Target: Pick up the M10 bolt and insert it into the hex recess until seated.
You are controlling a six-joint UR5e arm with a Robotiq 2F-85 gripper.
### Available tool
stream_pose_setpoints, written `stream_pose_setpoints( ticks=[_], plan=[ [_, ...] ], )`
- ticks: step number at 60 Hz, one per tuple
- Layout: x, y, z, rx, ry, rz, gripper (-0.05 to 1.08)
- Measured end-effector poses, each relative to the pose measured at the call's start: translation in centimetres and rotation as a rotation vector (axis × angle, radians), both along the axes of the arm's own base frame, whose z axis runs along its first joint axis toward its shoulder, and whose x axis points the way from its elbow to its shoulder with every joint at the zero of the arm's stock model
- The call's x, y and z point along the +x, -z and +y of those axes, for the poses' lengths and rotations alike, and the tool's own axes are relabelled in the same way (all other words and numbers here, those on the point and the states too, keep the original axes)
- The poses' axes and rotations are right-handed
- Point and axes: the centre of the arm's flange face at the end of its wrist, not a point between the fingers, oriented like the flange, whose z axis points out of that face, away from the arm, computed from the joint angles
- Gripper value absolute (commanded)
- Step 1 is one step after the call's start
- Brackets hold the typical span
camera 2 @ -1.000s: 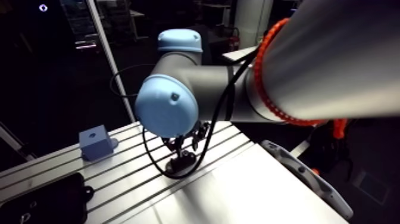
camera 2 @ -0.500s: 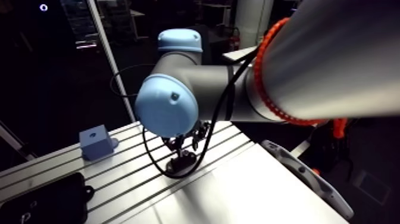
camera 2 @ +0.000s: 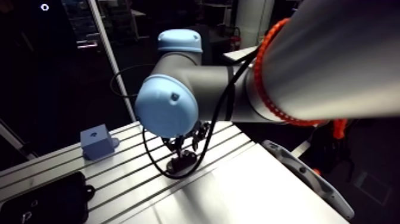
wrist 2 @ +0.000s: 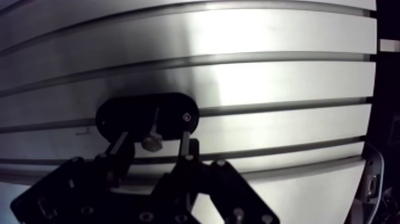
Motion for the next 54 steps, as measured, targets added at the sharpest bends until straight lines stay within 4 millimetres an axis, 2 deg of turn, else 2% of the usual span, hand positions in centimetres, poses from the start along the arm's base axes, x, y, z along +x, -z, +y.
stream_pose_setpoints(
  ticks=[54],
  plan=[
    [-0.16, 0.12, -0.17, -0.003, 0.006, 0.0, 0.59]
  ],
)
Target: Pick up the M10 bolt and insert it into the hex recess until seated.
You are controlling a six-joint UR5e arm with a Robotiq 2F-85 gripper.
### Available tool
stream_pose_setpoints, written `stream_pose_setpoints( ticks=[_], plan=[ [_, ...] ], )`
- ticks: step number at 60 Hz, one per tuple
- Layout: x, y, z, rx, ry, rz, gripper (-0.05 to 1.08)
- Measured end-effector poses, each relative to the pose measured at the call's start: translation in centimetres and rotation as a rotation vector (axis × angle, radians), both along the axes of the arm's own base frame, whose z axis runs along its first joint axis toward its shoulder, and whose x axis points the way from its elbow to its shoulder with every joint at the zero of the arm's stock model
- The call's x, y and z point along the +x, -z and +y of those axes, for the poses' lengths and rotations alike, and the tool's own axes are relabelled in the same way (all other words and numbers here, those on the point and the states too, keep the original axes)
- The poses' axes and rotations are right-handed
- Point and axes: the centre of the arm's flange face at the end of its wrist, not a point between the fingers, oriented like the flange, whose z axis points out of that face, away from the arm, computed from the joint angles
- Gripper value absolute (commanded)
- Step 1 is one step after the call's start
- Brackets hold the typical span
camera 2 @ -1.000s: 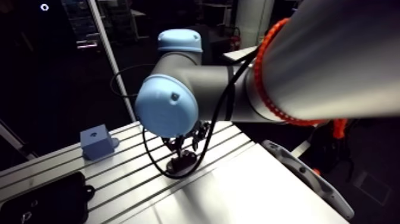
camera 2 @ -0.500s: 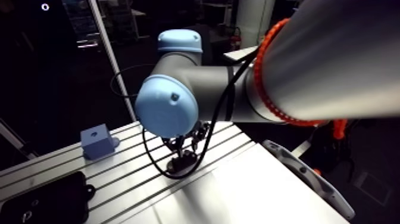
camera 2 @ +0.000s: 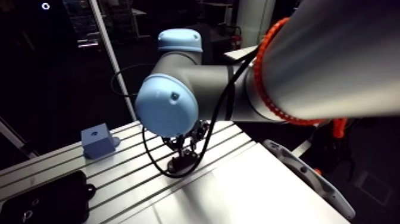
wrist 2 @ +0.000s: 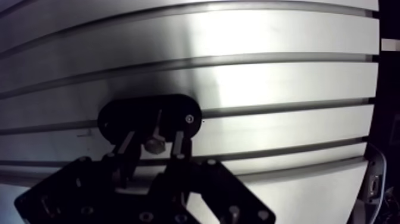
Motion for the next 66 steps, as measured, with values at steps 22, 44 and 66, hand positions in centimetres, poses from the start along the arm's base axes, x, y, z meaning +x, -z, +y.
stream_pose_setpoints(
  ticks=[22, 44, 66],
  plan=[
    [-0.01, 0.02, 0.0, 0.0, 0.001, 0.0, 0.66],
    [-0.09, 0.08, -0.21, -0.003, -0.005, 0.0, 0.71],
    [-0.37, -0.17, -0.65, -0.003, -0.019, 0.007, 0.78]
  ],
)
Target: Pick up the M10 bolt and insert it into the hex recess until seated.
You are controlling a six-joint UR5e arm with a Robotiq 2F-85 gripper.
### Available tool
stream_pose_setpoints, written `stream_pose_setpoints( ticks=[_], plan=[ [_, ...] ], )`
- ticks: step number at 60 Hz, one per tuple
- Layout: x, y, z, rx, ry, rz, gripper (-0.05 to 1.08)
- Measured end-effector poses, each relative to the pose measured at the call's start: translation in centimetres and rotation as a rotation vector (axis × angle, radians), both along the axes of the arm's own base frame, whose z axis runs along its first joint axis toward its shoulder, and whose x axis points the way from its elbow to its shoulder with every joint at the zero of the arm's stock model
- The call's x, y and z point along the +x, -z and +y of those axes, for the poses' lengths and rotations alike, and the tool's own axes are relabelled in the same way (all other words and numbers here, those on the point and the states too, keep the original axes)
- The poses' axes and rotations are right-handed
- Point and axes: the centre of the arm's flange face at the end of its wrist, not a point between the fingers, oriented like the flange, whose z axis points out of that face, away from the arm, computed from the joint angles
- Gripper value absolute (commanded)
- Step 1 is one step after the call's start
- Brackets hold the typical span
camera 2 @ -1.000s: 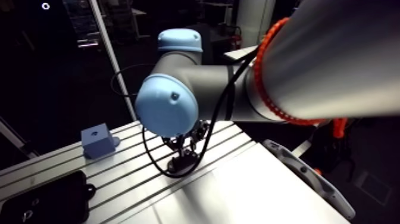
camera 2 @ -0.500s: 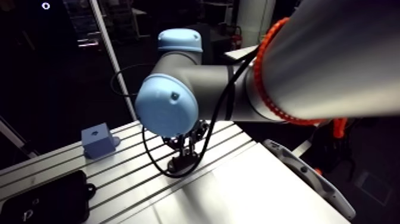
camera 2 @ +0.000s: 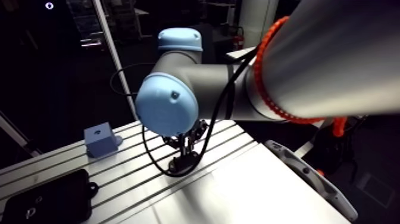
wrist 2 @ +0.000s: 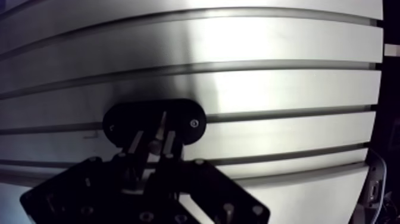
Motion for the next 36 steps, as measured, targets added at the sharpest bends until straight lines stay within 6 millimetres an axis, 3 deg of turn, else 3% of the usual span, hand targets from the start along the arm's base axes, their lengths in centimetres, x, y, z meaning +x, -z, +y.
stream_pose_setpoints(
  ticks=[18, 36],
  plan=[
    [-0.6, -1.4, -0.3, 0.01, -0.014, 0.026, 0.78],
    [-2.2, -5.6, -0.5, 0.016, -0.032, 0.067, 0.8]
  ],
)
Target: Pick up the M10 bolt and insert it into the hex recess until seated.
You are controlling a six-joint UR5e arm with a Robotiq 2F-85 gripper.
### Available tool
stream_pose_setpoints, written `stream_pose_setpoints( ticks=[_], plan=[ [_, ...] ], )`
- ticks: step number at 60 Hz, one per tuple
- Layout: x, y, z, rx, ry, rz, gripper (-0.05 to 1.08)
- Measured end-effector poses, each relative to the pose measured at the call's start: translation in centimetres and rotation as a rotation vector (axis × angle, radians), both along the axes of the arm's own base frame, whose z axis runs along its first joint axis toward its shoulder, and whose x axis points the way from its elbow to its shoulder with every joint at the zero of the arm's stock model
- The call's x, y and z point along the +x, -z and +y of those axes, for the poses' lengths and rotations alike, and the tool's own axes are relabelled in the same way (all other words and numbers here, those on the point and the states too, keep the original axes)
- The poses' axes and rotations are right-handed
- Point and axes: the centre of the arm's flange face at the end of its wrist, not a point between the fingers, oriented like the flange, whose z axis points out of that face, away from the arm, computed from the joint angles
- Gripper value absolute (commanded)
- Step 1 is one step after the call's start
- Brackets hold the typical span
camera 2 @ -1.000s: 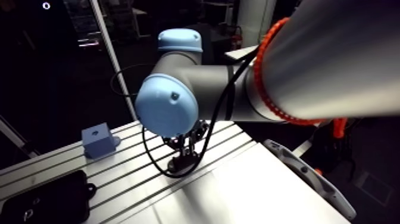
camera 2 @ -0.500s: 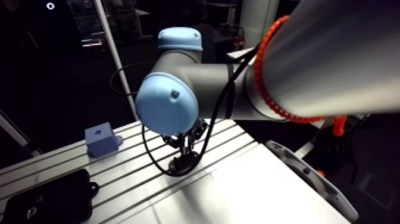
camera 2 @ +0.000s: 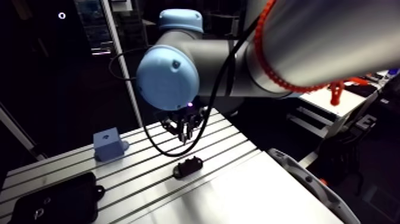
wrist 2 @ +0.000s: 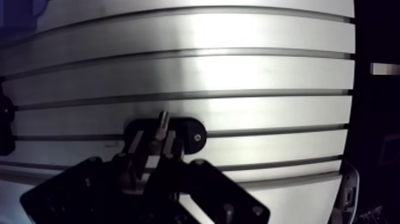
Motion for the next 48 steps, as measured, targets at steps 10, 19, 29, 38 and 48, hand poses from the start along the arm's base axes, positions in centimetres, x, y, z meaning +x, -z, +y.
stream_pose_setpoints(
  ticks=[10, 19, 29, 38, 48],
  plan=[
    [-0.9, -3.1, -0.3, -0.006, -0.014, 0.012, 0.83],
    [-1.7, -5.8, -1.1, -0.012, -0.042, 0.009, 0.87],
    [-2.8, -8.5, -2.4, -0.017, -0.1, -0.005, 0.89],
    [-4.0, -10.7, -4.2, -0.014, -0.174, -0.018, 0.89],
    [-5.4, -12.1, -6.7, 0.003, -0.287, -0.046, 0.89]
  ],
)
